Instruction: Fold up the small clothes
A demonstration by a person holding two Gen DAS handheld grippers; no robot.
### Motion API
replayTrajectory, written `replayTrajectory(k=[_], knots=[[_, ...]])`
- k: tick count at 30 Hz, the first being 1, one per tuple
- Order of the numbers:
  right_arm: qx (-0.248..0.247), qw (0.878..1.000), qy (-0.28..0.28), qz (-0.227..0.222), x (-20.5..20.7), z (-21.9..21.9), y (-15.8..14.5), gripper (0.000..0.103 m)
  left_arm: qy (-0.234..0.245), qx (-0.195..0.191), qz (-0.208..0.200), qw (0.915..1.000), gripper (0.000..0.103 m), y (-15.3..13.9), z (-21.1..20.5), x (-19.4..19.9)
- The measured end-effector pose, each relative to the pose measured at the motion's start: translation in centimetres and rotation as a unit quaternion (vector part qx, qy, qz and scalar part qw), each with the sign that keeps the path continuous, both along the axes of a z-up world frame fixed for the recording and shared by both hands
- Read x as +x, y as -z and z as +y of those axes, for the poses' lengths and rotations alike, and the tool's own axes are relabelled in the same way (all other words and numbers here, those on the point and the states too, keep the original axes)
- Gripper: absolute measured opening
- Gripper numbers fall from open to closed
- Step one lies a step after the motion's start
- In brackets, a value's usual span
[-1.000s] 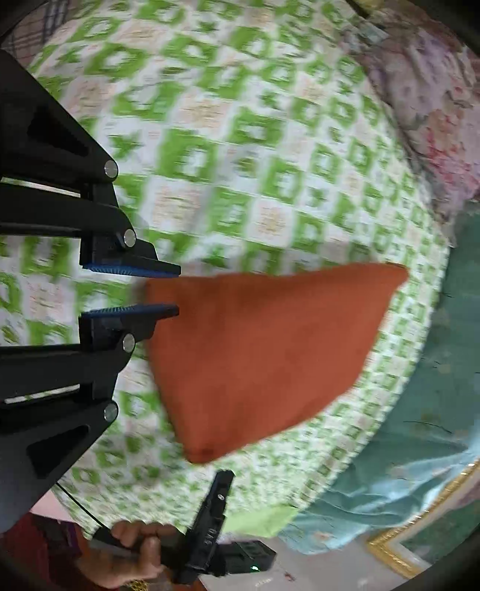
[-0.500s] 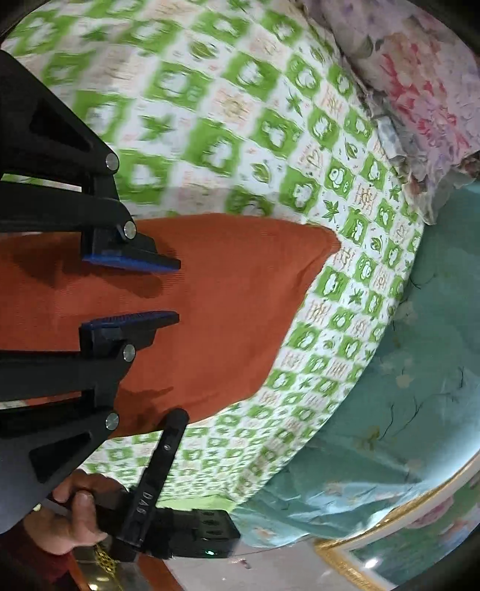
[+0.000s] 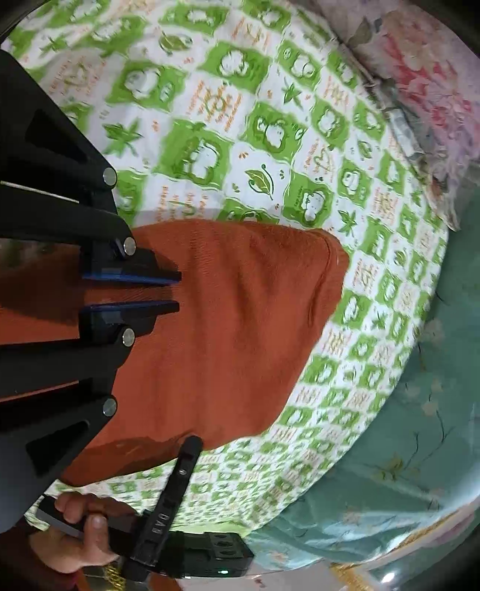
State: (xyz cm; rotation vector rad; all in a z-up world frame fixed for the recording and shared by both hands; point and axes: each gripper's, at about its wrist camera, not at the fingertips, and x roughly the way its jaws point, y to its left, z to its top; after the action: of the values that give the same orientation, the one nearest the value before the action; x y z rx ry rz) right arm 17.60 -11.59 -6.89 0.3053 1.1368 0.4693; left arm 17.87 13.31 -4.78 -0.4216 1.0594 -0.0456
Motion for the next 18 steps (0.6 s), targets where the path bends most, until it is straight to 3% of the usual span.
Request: replayTrajectory(k=[5,10,14,18], knots=[[0.018,1.0,-0.019,-0.008,-3.8,-1.0,-2.1,0.034,0.019,-0.037,-0.018,0.999,0.017,-1.7,-0.5,-5.4],[0.022,0.999,-0.034,-0.003,-8.5,-1.8,-2.5,0.034,0.055,-0.073,-0.008,0.9958,0.017,-1.7,-2.8,-10.6],[0.012,0.998,-0.053,-0.012,-12.3,-2.2,-2.1,0.034,0.08,-0.061,0.009,0.9949,0.017,-0.8,-4.4,-13.2],[-0.032,0.998,-0.057,0.013,-14.8,-2.5,0.6,0.034,0.091,-0.019,0.035,0.9951,0.017,1.5,-5.3,-14.3]])
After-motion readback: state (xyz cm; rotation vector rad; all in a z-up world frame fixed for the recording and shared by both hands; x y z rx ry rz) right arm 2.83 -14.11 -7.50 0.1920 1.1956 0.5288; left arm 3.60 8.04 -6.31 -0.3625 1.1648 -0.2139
